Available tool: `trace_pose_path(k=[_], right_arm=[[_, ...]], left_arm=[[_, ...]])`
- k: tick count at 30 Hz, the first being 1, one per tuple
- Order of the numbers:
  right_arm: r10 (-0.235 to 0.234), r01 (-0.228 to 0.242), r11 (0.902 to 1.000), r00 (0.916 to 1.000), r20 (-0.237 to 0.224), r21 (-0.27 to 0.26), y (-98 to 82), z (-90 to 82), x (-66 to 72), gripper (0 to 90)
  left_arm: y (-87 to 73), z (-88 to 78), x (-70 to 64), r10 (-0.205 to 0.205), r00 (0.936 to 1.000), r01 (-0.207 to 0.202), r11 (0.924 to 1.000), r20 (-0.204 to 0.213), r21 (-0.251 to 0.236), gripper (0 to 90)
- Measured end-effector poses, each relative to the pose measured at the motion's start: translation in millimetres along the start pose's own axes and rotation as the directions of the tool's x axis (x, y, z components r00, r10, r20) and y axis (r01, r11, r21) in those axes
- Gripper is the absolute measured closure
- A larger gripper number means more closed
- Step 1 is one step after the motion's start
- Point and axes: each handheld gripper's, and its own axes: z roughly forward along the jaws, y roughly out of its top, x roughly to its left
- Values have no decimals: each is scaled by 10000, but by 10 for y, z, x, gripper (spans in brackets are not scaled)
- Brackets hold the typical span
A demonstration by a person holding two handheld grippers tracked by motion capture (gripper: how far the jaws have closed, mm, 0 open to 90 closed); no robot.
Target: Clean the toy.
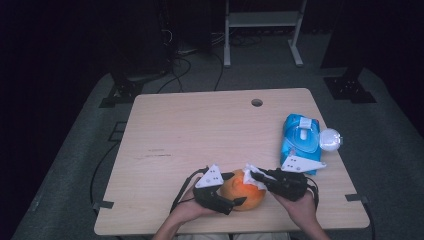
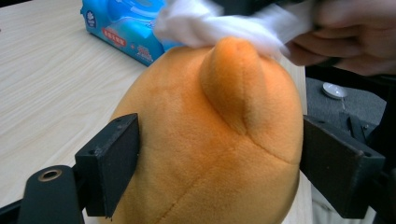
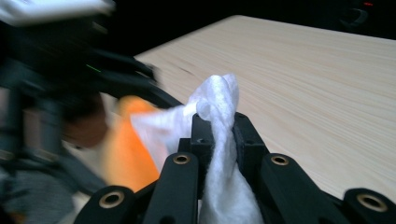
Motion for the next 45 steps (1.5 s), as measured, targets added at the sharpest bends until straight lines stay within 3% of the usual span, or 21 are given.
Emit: trace_pose_path(k=[1,2,3,5,11,13,15,17,19,24,27,30,32,34,35,37,38,39,40,43,45], right_arm=[[-163,160,9998,9993,-325,-111,26,19,62,804],[-163,160,9998,9993,-325,-111,26,19,62,804],[-355,348,9993,9968,-712,-108,66,52,162,804],[-445,440,9990,9966,-694,-95,72,65,168,804],[507,-508,9987,9985,194,22,-40,-3,-172,804],[601,-601,9981,9982,-48,-161,-15,-7,-138,804],[365,-399,9980,9969,-690,-488,57,0,-12,804],[25,-77,9984,9958,-910,-569,96,17,87,804],[-227,197,9991,9966,-792,-381,87,44,120,804],[316,-316,9995,9991,-274,-9,-45,49,-81,803],[211,-210,9998,9994,-265,67,-21,57,-50,803],[26,-31,9999,9987,-505,-100,27,76,44,803],[-199,191,9997,9982,-557,-141,51,86,102,803],[-134,125,9997,9990,-426,-206,48,90,74,803],[-2,-6,9997,9995,-301,-242,42,79,29,804],[226,-225,9997,9996,147,-67,20,60,-71,804],[504,-502,9986,9986,133,-136,-5,53,-107,804],[676,-675,9974,9977,36,-244,-17,48,-116,804],[651,-651,9973,9979,-12,-340,-8,50,-94,803],[207,-215,9980,9997,-147,-597,51,81,-3,803],[111,-115,9988,9999,-78,-466,35,113,-2,802]], left_arm=[[8,1,-50,347,9992,-346,9994,-198,61,183],[8,1,-50,347,9992,-346,9994,-198,61,255],[14,-5,-58,459,9985,-457,9989,-287,101,255],[44,-43,-76,646,9965,-640,9979,-525,126,307],[115,-156,-27,535,9949,-540,9985,-859,-37,360],[113,-134,-26,463,9947,-466,9989,-916,-7,361],[116,-95,-43,550,9940,-546,9985,-950,71,362],[121,-82,-56,494,9938,-492,9988,-997,44,362],[101,-89,-38,440,9954,-444,9990,-845,-24,349],[17,-113,114,-226,9997,225,9991,-23,-358,198],[-35,-75,159,-296,9990,302,9994,329,-192,131],[-75,-74,182,-228,9995,234,9994,238,-257,168],[-25,-117,148,147,9996,-151,9998,-261,-164,296],[50,-162,85,752,9921,-779,9967,-1008,-231,352],[85,-178,65,955,9840,-1000,9947,-1504,-223,362],[126,-184,57,1172,9596,-1178,9929,-2557,130,358],[120,-175,68,1079,9564,-1039,9942,-2714,290,347],[92,-151,76,960,9565,-904,9954,-2755,331,342],[56,-116,70,844,9623,-794,9964,-2585,297,334],[62,-54,-5,1004,9694,-949,9949,-2238,355,288],[85,-58,-23,771,9855,-756,9970,-1509,158,265]])
